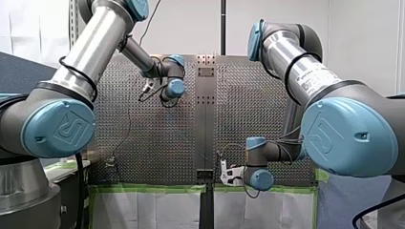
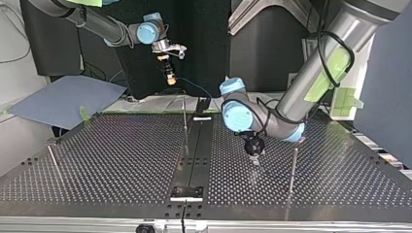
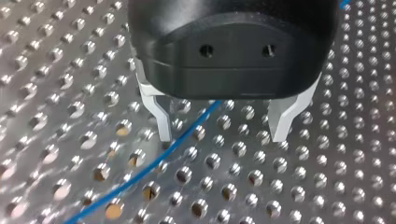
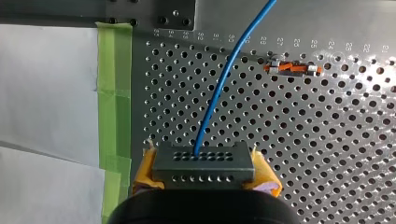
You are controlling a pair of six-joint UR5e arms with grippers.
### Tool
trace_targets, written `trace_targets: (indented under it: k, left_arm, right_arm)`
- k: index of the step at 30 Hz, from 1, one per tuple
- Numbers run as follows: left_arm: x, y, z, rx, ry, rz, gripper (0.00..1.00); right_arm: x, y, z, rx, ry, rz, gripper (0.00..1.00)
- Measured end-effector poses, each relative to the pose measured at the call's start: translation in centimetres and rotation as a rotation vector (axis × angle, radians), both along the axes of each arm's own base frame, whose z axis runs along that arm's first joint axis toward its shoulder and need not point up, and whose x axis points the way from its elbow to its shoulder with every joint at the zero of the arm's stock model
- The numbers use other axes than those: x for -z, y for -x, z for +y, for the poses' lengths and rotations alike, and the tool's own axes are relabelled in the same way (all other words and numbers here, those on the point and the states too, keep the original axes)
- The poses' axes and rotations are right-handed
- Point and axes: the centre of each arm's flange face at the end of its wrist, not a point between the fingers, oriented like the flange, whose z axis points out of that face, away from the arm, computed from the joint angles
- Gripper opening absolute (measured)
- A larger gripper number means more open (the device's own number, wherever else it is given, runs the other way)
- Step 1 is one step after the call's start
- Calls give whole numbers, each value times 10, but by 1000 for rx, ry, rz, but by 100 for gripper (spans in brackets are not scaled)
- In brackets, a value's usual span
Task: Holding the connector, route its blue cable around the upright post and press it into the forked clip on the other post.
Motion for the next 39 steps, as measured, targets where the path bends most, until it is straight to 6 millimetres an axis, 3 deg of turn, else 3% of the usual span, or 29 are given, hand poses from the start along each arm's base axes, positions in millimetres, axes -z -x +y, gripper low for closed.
trace_targets:
  k: [15,25,33,39]
  left_arm:
    - [35,10,-9,39,-22,33,100]
    - [92,13,-28,54,-80,117,100]
    - [119,18,-35,56,-111,165,100]
    - [156,29,-54,92,-138,218,100]
  right_arm:
    - [0,0,1,-1,-4,3,2]
    - [0,-2,3,-6,-3,4,2]
    - [0,-4,4,-10,-2,5,2]
    - [0,-5,6,-14,-2,6,2]
